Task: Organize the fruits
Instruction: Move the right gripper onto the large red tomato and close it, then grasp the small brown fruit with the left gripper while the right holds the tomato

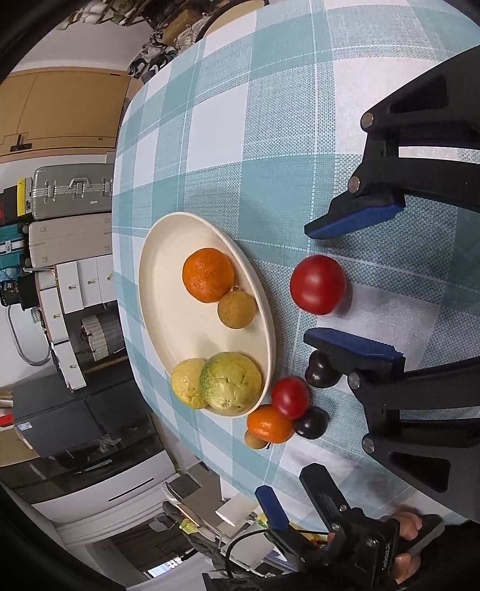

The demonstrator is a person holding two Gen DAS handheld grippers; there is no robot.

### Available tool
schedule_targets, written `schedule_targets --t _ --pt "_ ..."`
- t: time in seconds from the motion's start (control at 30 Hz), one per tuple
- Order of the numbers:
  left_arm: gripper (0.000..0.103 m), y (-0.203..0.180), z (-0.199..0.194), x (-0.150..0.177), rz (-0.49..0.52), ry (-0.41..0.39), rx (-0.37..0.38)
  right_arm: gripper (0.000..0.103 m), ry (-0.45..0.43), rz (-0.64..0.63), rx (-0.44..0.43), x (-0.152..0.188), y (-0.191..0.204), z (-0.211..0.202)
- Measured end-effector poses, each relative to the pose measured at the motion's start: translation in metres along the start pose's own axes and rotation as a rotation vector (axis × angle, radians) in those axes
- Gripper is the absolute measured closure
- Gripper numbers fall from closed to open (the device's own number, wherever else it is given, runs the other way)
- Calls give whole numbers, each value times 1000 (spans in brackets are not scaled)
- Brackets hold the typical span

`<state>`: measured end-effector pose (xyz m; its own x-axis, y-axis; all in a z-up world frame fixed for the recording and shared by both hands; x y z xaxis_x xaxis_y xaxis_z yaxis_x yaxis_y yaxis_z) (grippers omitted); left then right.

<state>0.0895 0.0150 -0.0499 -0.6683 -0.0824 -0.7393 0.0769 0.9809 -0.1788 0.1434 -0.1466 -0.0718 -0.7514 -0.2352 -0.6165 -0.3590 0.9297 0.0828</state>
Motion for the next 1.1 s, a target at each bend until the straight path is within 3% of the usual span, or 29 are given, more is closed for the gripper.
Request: schedule_targets --t 0.27,0.4,0.77,1.1 --pt "1 3 1 0 -11 3 5 60 3 7 9 0 1 1" --pt "1 3 1 0 -10 3 1 70 13 19 -2 -1 1 1" --pt "1 5 5 -1 -29 9 10 70 -50 35 -37 6 0 -20" --pt "1 23 10 -5 -61 27 -54 70 -90 38 -68 17 -5 -37"
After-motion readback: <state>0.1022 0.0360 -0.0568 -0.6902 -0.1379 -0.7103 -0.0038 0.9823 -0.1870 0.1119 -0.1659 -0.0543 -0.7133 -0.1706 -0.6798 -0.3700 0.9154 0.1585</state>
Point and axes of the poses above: each gripper's, at about its wrist camera, not at the fingertips, and z roughly the way its jaws point, y to its left, x to its underside, the point moved 3 cm from there along z, roughly the way its jaws point, and after that the axes turned 8 degrees about x, right-handed, at the moved point
